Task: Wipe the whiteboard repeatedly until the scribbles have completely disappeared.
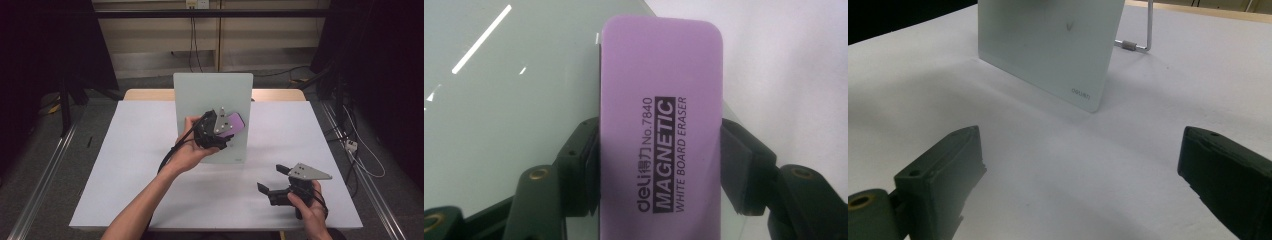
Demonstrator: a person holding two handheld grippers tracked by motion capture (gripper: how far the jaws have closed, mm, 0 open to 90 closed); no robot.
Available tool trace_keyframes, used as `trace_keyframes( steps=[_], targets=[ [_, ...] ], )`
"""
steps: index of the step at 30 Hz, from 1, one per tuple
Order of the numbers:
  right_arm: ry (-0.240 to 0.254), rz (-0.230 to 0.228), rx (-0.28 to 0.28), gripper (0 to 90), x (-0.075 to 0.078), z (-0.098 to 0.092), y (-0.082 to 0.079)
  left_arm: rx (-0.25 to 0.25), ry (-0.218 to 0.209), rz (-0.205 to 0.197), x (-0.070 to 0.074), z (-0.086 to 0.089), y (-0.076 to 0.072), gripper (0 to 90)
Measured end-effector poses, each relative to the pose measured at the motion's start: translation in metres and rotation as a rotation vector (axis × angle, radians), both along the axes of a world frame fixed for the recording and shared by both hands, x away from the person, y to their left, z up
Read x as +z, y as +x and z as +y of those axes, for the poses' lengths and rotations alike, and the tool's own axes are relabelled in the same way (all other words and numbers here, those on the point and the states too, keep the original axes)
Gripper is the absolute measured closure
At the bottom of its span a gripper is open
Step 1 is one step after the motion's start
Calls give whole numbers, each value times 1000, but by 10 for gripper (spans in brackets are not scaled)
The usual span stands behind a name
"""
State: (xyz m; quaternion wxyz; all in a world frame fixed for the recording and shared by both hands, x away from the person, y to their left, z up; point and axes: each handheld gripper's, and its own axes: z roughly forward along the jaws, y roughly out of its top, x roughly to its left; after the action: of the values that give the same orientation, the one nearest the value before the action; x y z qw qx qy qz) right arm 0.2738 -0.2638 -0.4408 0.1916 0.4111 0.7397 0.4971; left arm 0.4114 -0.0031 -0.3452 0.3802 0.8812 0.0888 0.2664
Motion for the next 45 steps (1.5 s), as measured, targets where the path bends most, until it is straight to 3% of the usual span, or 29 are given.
trace_keyframes(
  steps=[5,10,13,20,24,27,29,34,35,38,40,45],
  targets=[
    [-3,-5,-2,43,0,0,-1,-43,22,36,-20,-12,-7,408],
    [0,-3,0,43,0,0,-1,-104,75,72,-45,-30,-16,408],
    [4,-1,-2,43,1,0,-1,-117,76,86,-53,-37,-19,408],
    [4,-4,0,42,1,-1,-1,-159,125,101,-72,-49,-26,408],
    [5,-2,-2,43,1,-1,-1,-157,155,100,-68,-41,-24,409],
    [7,-6,-3,43,1,-3,-1,-133,99,97,-57,-31,-18,409],
    [8,-6,-7,42,1,-3,-1,-106,33,115,-45,-21,-12,409],
    [13,-7,-8,42,1,-3,-1,-63,4,59,-15,-3,-1,408],
    [11,-8,-10,42,1,-3,-1,-52,-28,50,-11,0,0,408],
    [11,-6,-9,42,1,-3,-1,-41,-64,49,-5,9,4,408],
    [11,-6,-6,42,1,-3,-1,-38,-65,40,-6,11,3,408],
    [12,-3,-8,42,0,-2,0,-41,6,31,-18,3,-4,408]
  ],
)
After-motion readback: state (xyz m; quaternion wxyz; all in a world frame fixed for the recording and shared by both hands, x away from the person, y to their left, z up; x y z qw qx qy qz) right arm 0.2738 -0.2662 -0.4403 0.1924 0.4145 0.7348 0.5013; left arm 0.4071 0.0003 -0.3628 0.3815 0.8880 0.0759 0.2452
